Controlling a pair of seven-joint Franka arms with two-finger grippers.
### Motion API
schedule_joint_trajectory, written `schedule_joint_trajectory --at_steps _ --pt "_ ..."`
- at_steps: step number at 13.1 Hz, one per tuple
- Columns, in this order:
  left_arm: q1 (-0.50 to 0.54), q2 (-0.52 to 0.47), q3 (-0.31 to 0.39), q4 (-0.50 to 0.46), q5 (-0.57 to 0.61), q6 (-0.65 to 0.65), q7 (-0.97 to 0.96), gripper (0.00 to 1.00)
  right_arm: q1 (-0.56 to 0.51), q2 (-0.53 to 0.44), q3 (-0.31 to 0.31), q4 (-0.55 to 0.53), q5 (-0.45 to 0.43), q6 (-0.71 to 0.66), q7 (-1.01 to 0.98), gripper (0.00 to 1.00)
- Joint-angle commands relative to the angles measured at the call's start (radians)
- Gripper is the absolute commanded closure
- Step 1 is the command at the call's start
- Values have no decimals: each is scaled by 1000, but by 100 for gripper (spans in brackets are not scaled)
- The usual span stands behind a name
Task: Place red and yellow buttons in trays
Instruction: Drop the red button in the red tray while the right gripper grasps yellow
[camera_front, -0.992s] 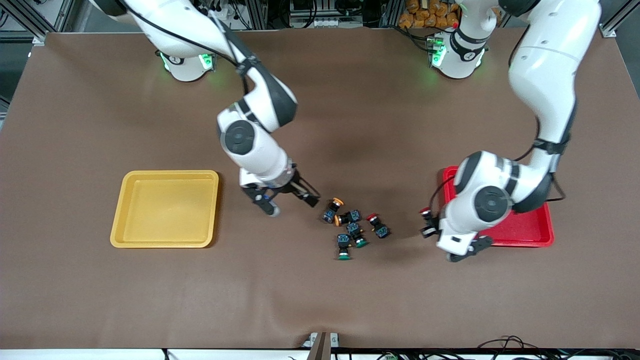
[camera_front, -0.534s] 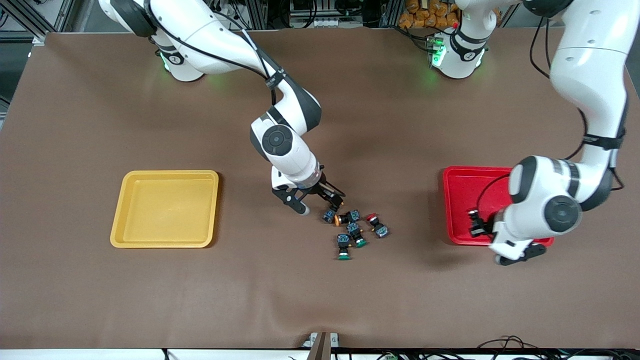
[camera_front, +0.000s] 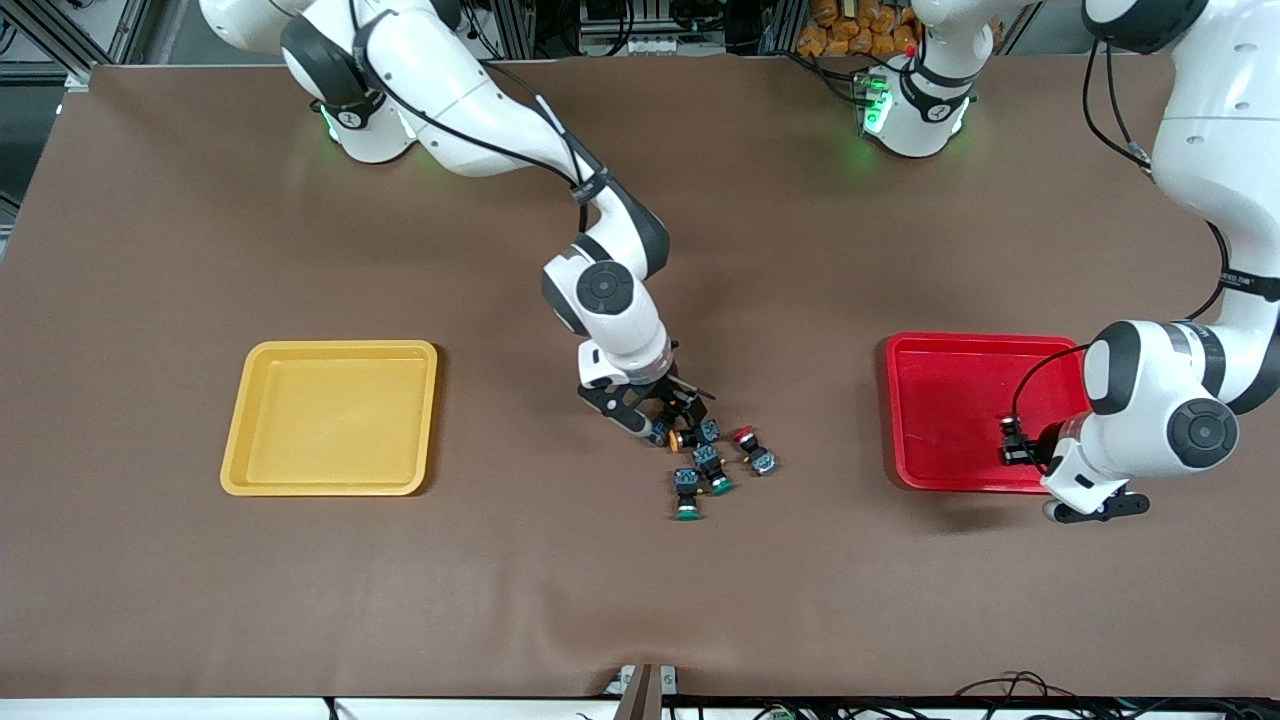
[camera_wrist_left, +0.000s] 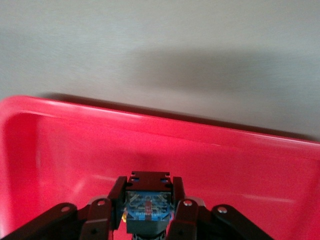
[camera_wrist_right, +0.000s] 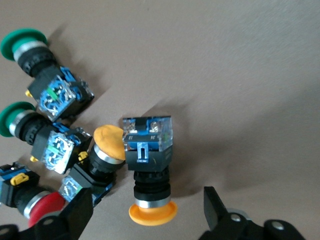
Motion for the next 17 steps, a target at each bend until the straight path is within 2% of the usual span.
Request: schedule_joint_trajectory --at_steps 1,2,3,4,5,6,7,8,13,15,17 --pt "30 10 -8 -25 71 36 48 100 17 26 -18 47 -46 -21 28 60" --pt "30 10 -8 -28 71 39 52 99 17 26 -18 42 -57 -22 28 61" --pt "30 10 -9 -26 71 39 69 59 16 23 -18 30 -68 -22 28 64" --pt "30 7 -9 -25 71 39 91 23 14 22 -18 27 -71 -24 26 75" --pt "30 -2 -14 -22 70 37 92 14 14 17 -18 27 -72 -25 23 95" --pt "25 -11 -22 -17 68 37 86 9 6 8 -18 29 -72 -51 20 100" --pt "16 -30 -23 -19 61 33 77 2 -3 -10 -18 35 -72 -105 16 100" --pt "14 -45 -45 -19 56 27 65 0 -9 -29 -18 38 -72 -155 5 100" --pt "13 -105 -195 -17 3 -26 -154 0 -99 -156 -13 36 -55 -441 -142 100" --pt "-19 -102 -230 -19 -8 -26 -307 0 -154 -211 -16 27 -60 -554 -216 100" --pt "-88 -91 -232 -7 -15 -26 -487 0 -226 -271 -12 -10 -52 -590 -343 100"
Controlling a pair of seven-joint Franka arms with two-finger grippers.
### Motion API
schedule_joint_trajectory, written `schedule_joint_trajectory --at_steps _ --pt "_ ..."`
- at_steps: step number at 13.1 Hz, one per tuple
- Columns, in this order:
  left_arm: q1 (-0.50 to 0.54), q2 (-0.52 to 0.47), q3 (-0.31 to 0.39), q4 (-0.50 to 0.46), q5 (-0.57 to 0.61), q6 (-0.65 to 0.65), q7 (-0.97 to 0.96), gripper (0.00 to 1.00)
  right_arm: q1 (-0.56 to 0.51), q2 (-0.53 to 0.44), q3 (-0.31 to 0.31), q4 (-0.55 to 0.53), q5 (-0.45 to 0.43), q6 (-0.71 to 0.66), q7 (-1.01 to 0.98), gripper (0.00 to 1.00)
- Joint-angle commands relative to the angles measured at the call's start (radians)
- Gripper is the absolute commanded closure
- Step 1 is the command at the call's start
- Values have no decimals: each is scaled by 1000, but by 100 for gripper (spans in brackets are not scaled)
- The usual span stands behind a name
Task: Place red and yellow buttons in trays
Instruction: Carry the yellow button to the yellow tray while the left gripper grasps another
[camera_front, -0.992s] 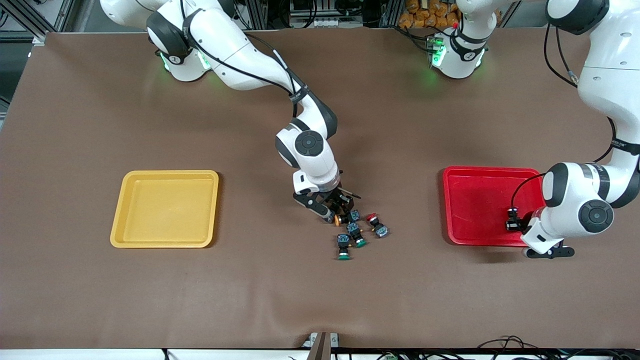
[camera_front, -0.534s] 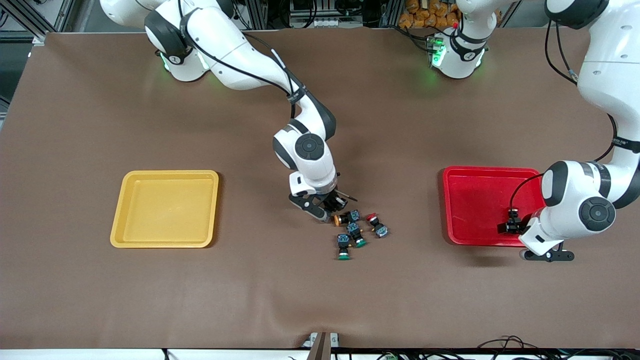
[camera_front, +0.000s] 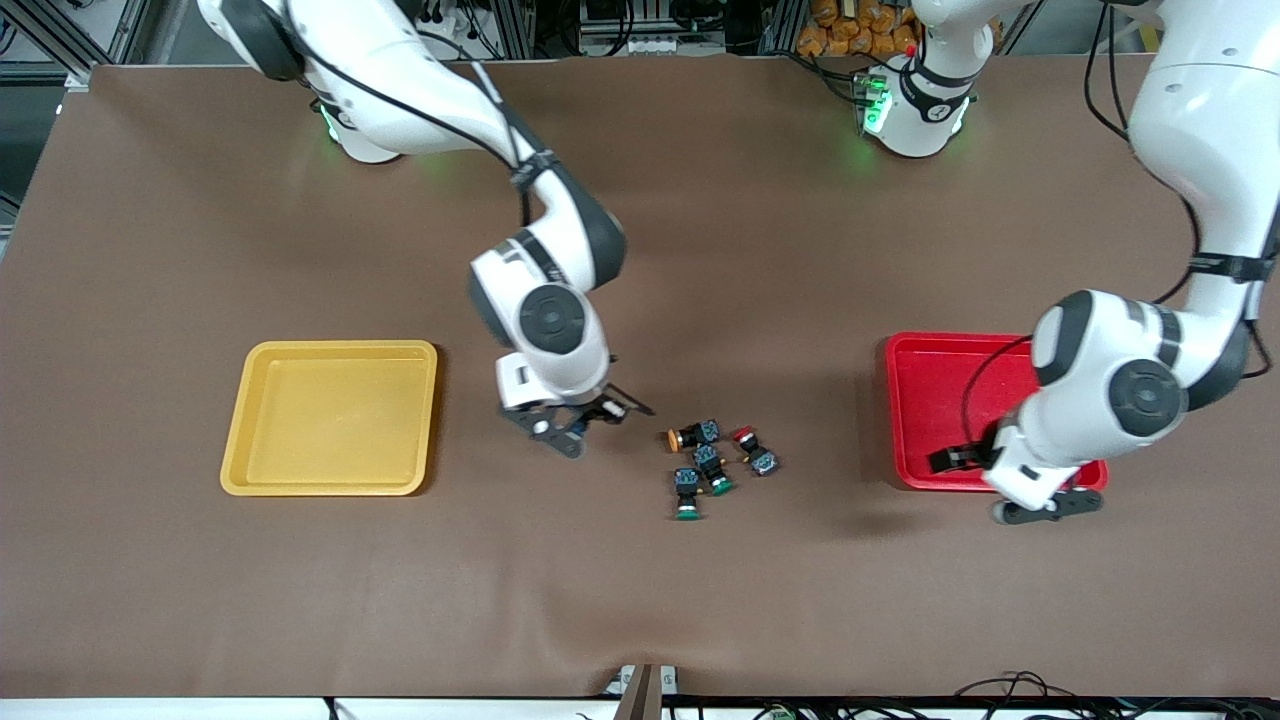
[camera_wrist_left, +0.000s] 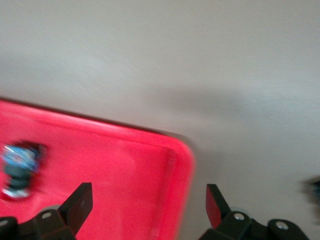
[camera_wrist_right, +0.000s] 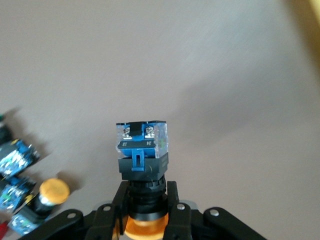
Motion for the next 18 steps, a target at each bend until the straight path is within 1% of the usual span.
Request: schedule_joint_trajectory --at_steps 1,3,5,8,10,13,14,16,17,18 --pt "-87 10 -1 15 -23 -8 -215 0 -95 -118 20 -116 0 -26 -147 100" --pt "-138 45 -1 49 -45 0 -332 0 -166 -196 23 -209 4 -24 -285 100" --pt "-204 85 4 98 -51 29 -395 0 -235 -265 21 -297 53 -24 -418 100" --pt "-273 140 14 121 -50 148 -512 0 -345 -361 21 -440 67 -26 -655 100" --pt "-322 180 40 121 -45 214 -579 0 -396 -407 18 -518 66 -27 -782 100" --pt "-430 206 140 121 -48 247 -616 0 -498 -441 17 -634 66 -13 -997 100" --pt "-448 211 155 119 -50 247 -621 0 -520 -444 17 -668 66 9 -1032 100" --pt "-457 226 157 121 -47 248 -630 0 -549 -465 15 -762 64 101 -1083 100" --pt "-464 226 159 121 -45 256 -641 0 -574 -467 14 -792 61 147 -1124 100" --pt "-464 228 159 121 -43 261 -644 0 -607 -459 14 -800 60 181 -1193 100"
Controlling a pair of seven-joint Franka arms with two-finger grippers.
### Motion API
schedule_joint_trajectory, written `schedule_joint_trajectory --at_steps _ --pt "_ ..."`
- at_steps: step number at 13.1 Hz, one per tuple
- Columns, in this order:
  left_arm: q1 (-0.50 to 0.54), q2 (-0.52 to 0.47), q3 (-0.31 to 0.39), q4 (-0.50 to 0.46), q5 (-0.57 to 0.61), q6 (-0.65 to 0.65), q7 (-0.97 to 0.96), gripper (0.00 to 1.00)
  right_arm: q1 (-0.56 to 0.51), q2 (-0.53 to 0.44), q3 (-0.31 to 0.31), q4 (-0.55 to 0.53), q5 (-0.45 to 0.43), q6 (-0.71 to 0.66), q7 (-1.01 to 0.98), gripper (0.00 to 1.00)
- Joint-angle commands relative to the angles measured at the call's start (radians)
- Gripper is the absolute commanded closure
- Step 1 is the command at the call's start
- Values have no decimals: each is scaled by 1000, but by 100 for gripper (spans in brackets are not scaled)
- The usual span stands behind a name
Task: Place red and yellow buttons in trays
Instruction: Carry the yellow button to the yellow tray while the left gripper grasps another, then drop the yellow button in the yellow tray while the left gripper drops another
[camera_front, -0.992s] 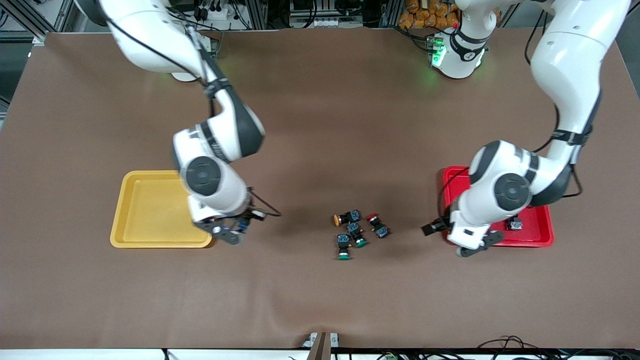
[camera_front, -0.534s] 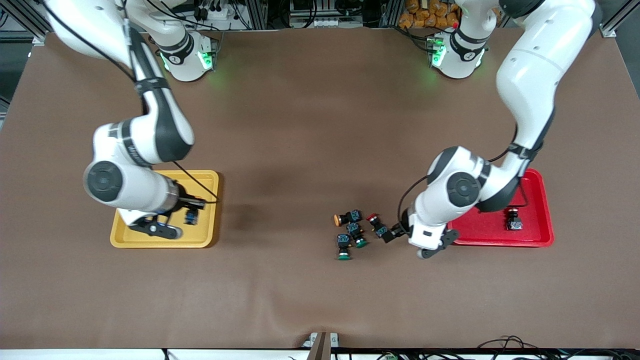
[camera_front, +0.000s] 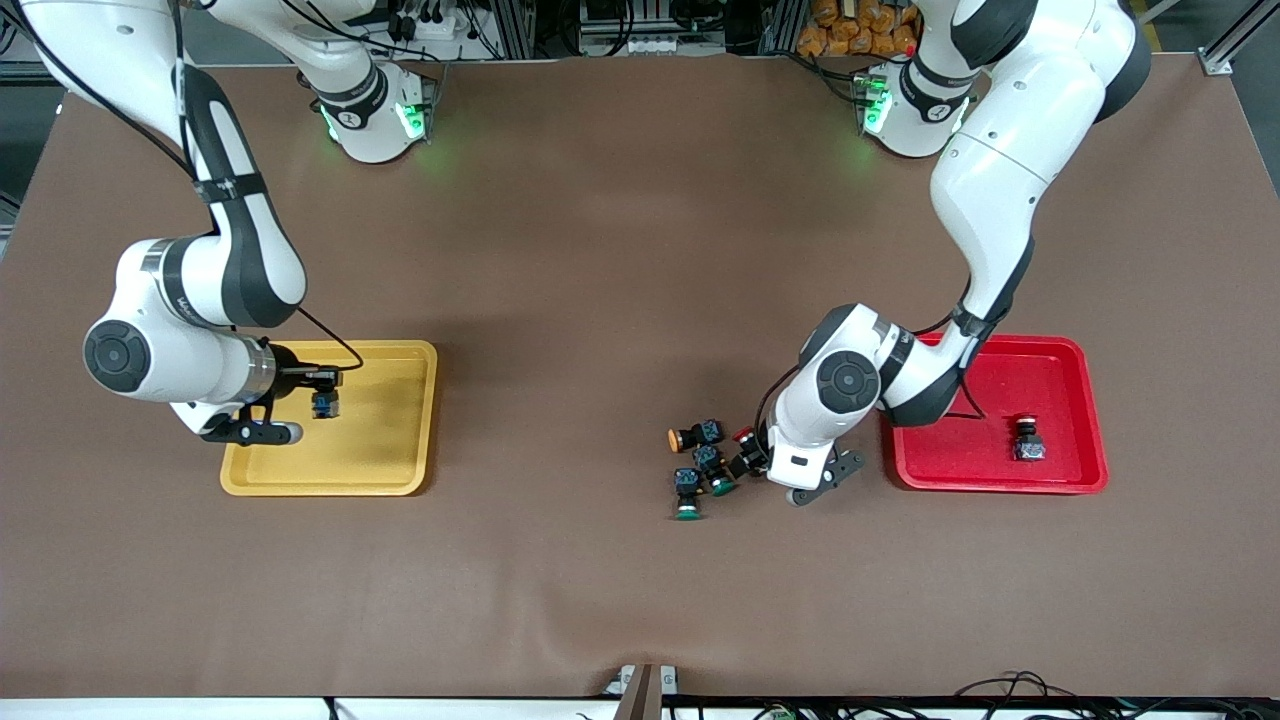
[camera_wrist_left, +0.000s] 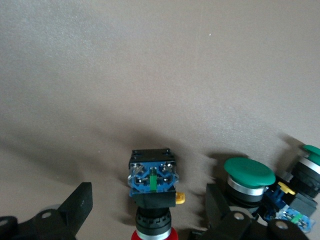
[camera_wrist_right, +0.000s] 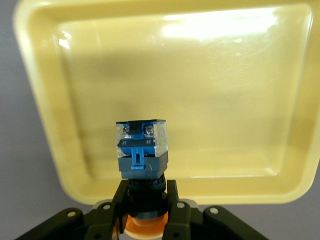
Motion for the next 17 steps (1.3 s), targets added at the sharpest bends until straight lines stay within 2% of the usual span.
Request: schedule_joint_trajectory --at_steps 1,4,5,7,8,10,11,14,17 --pt "-13 14 11 27 -4 9 -24 7 -90 -43 16 -90 7 109 -163 100" --pt "-13 14 11 27 -2 9 -24 54 -135 26 16 -150 4 322 -250 100" --pt "-11 13 11 25 -1 9 -24 64 -159 55 16 -150 4 367 -281 100" --pt "-11 13 11 25 1 9 -22 76 -164 98 16 -154 4 438 -287 100" --pt "-8 8 11 25 4 9 -19 84 -164 106 16 -153 7 439 -286 91" --pt "9 -6 11 24 7 0 -13 91 -161 102 19 -150 13 423 -271 35" --pt "16 -16 11 18 8 -6 -11 95 -156 91 20 -148 14 416 -274 0" --pt "42 -64 9 13 10 -95 21 100 -135 57 30 -92 48 283 -272 0" --pt "105 -131 -9 -10 1 -233 162 100 -127 34 28 64 120 2 -245 0"
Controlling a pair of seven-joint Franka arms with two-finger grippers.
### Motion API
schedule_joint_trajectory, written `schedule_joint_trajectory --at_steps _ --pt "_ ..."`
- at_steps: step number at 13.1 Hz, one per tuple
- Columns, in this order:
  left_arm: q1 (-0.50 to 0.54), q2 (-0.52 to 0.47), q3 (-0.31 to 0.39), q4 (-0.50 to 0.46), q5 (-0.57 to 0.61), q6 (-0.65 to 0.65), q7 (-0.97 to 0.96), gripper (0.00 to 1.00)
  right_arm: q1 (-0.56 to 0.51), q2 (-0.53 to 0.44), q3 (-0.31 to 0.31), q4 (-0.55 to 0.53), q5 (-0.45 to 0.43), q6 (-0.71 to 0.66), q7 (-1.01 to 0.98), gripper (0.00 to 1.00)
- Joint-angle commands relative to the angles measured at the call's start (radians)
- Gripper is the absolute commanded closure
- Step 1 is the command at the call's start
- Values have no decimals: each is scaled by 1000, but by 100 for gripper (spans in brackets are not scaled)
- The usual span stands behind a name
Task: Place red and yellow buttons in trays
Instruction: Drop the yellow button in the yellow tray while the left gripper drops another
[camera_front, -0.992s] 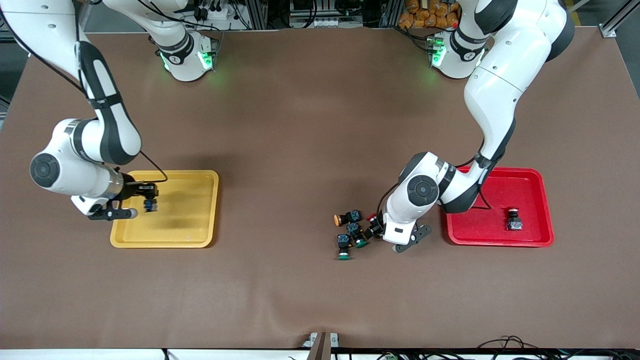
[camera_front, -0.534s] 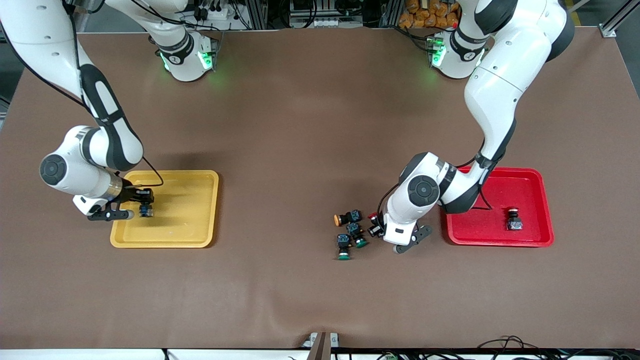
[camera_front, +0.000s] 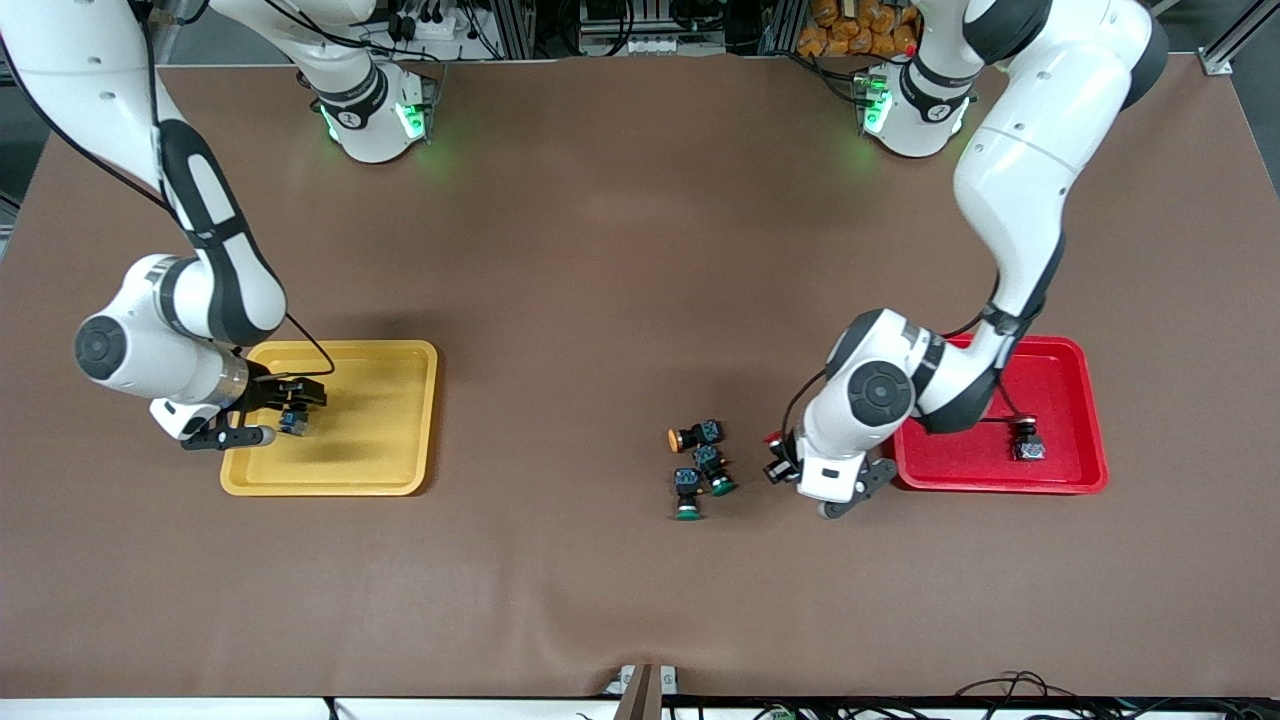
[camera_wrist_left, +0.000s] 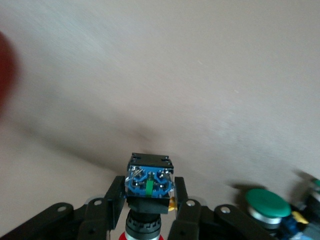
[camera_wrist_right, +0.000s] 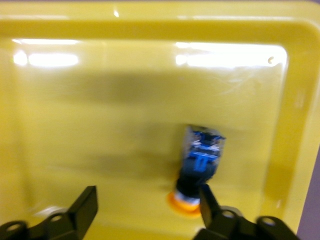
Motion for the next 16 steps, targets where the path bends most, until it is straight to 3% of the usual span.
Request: schedule_joint_trajectory --at_steps 1,5,8,12,16 --pt "78 -93 -33 -64 -3 -86 118 100 5 -26 0 138 50 -231 45 0" --pt "294 -170 -149 -205 -1 -86 318 100 88 -25 7 244 62 -339 330 0" --pt "375 -170 -152 -238 7 -85 468 100 182 -19 6 310 180 -336 592 0" --pt "480 -162 -149 -259 11 -85 672 100 318 59 6 427 186 -288 911 0" --pt "520 -147 -145 -258 63 -75 715 100 428 158 6 488 183 -123 1123 0"
